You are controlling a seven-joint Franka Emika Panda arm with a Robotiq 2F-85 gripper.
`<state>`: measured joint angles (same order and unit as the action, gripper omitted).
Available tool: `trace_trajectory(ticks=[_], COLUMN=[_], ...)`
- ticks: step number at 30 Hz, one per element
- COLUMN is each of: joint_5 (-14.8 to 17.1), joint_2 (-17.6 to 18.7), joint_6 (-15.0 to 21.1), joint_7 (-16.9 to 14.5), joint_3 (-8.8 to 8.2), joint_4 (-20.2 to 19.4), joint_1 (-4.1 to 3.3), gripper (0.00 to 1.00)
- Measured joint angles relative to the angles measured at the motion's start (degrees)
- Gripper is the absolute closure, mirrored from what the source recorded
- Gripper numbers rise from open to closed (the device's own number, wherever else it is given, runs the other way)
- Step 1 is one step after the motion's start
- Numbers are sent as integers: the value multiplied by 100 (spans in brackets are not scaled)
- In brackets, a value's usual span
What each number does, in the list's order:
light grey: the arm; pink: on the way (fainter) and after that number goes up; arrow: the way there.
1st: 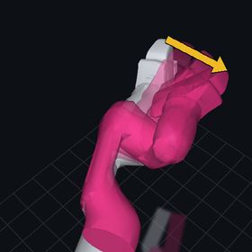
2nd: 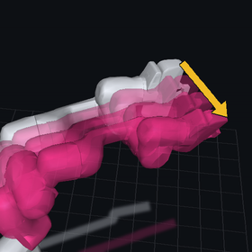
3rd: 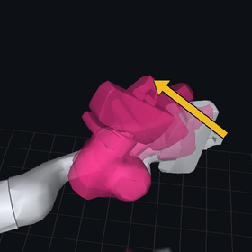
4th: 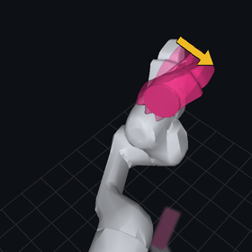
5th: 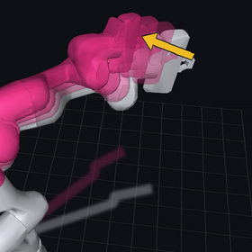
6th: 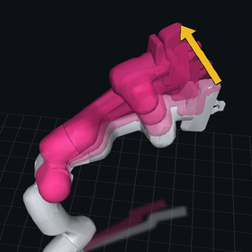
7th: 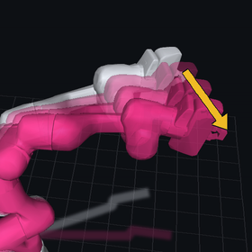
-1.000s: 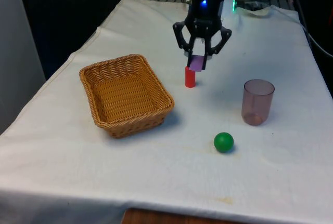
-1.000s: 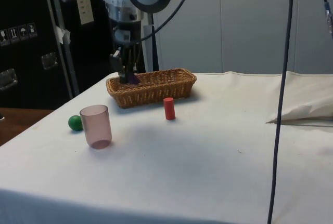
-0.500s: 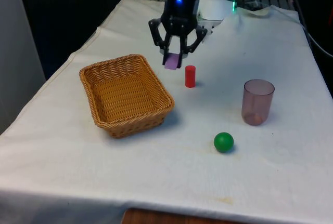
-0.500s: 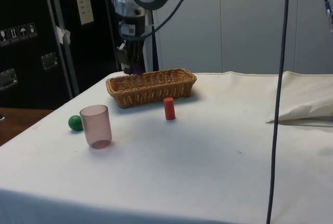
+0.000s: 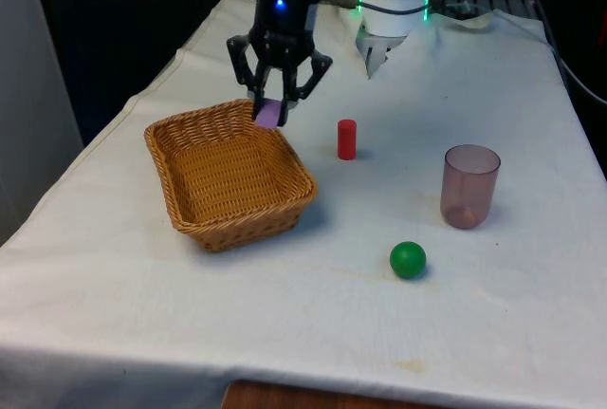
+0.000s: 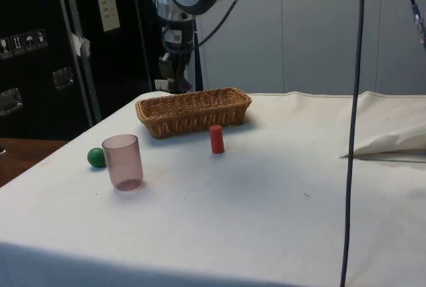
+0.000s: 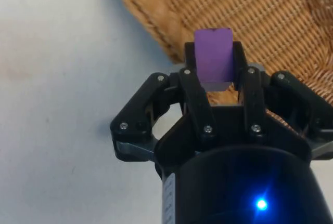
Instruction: Pick up the triangular block and place it into the basket.
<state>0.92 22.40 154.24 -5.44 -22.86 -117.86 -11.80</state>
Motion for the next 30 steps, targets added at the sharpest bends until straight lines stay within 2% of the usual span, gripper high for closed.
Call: trace_trajectory(ticks=[7, 8, 14, 16, 19, 20, 23, 24, 25, 30], joint_5=[212, 344, 894, 991, 1398, 1398, 1725, 1725, 1942, 2452], joint_2=[172, 252, 613, 676, 922, 922, 1117, 1117, 1255, 1553], joint_6=[11, 29, 115, 115, 115, 115, 115, 115, 115, 103], joint_7=[-309, -447, -928, -1008, -1364, -1364, -1639, -1639, -1816, -2206], joint_3=[-160, -195, -269, -286, -344, -344, -367, -367, -395, -424], joint_4=[109, 143, 304, 338, 487, 487, 613, 613, 699, 911], joint_1=[63, 92, 155, 166, 218, 218, 258, 258, 281, 332], gripper=[66, 66, 66, 66, 66, 66, 66, 66, 66, 66])
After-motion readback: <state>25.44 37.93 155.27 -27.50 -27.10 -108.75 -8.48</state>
